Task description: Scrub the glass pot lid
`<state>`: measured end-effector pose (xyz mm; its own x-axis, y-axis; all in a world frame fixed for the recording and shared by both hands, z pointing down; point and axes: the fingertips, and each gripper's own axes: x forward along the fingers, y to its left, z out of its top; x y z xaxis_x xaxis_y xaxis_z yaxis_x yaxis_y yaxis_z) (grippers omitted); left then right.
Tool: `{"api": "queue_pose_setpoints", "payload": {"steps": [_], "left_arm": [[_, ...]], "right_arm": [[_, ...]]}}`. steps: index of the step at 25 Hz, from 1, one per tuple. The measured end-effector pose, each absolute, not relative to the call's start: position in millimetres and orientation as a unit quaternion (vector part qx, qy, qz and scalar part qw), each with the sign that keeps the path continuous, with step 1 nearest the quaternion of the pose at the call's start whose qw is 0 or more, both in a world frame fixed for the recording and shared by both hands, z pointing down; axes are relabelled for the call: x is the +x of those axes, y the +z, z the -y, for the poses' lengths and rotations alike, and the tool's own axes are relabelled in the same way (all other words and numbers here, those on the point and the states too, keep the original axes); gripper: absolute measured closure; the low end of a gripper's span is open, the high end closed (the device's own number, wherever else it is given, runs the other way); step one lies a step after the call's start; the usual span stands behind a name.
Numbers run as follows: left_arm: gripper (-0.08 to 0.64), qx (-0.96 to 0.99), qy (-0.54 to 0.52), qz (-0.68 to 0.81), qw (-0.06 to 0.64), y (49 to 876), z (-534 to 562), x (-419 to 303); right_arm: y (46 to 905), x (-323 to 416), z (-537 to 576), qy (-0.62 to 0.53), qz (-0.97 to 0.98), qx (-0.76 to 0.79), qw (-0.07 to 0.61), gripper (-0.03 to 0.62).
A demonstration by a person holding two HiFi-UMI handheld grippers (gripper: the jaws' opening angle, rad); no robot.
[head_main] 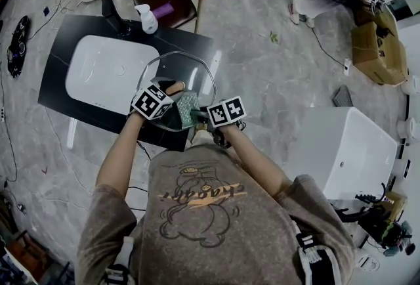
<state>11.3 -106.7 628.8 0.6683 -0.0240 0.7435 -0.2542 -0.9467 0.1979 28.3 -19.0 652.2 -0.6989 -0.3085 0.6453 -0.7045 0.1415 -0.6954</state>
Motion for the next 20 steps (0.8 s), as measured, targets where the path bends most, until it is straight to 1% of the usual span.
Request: {"api": "queue_pose_setpoints", "payload": {"steps": [7,16,20], "left_arm": [[0.382,0.901,0.403,0.076,0.141,627.7,106.1,12.4],[0.382,0.9,0.405,0.08,0.138,627.5,107.4,10.5],[0.382,0.901,0.403,0.08,0.141,629.4,105.6,12.1]], "right_arm": [[651.7,42.1,24.3,0.564,0.732,0.336,0.182,0.502],[654.4,58.9,29.0,0.583,0.717,0.35,0.155,0.502],[654.2,66.0,36.1,0.577,0.717,0.354,0.164,0.502]]}}
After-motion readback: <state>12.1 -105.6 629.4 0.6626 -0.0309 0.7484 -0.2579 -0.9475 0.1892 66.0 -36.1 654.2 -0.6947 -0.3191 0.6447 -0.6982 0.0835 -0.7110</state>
